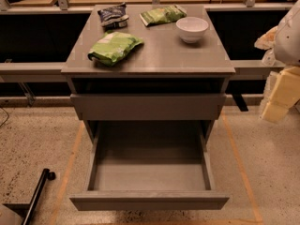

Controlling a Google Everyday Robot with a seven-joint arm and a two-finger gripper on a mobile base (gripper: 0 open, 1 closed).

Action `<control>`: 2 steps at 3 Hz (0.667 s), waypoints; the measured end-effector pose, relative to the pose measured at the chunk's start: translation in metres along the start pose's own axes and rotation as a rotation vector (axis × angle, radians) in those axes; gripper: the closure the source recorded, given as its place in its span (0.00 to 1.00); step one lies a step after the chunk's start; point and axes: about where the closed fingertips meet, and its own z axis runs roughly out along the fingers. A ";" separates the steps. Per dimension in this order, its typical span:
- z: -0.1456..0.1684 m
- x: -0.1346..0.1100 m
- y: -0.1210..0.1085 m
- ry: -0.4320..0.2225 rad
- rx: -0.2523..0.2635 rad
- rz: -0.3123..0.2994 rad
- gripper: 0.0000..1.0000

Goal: Place green rice chip bag into middle drawer

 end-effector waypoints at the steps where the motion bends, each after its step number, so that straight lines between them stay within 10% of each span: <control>1: 0.002 -0.004 -0.002 -0.007 0.000 -0.007 0.00; 2: 0.018 -0.036 -0.021 -0.071 -0.009 -0.064 0.00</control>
Offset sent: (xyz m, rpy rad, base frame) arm 0.0638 0.0609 -0.0121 0.1000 -0.0223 0.1610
